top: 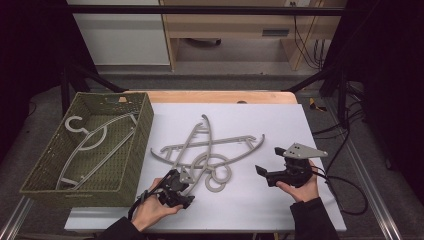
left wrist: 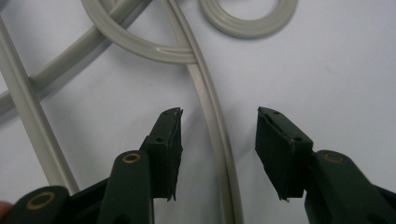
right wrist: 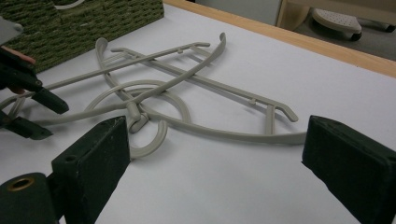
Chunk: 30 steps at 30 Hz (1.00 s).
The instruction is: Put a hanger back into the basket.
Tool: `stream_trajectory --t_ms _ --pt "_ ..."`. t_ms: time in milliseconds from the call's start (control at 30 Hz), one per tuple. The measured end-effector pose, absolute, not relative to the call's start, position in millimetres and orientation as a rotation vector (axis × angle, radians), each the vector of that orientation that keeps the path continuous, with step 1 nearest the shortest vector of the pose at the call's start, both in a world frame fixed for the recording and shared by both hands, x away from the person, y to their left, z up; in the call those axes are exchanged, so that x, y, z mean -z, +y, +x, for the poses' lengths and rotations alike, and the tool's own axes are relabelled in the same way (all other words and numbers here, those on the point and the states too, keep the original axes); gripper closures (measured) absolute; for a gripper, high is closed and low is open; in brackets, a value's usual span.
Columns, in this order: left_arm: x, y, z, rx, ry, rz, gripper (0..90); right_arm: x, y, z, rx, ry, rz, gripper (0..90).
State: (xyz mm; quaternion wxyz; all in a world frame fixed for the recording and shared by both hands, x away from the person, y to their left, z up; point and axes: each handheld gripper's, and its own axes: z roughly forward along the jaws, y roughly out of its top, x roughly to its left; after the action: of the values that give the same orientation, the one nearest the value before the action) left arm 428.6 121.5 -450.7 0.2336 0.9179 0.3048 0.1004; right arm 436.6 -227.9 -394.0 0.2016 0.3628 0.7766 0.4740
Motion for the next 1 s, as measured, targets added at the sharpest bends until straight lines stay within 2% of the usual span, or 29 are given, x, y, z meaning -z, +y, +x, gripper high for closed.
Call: stream_trajectory --t_ms 233,467,533,700,800,1000 --pt "455 120 439 -0.259 0.904 2.519 63.5 393 -229 436 -1.331 2.170 1.012 7.8" --pt "454 117 438 -0.246 0.942 2.517 70.6 394 -228 437 -1.329 2.175 1.012 7.9" --pt "454 117 439 -0.247 0.954 2.520 76.2 394 -228 437 -1.331 2.175 1.014 7.9" --pt "454 119 437 -0.253 0.974 2.505 79.7 394 -228 436 -1.332 2.178 1.013 7.9" --pt "452 122 436 -0.226 0.944 2.516 81.3 394 -228 436 -1.329 2.179 1.011 7.9" --pt "442 127 428 -0.252 0.879 2.512 81.7 393 -230 436 -1.338 2.177 1.007 8.0"
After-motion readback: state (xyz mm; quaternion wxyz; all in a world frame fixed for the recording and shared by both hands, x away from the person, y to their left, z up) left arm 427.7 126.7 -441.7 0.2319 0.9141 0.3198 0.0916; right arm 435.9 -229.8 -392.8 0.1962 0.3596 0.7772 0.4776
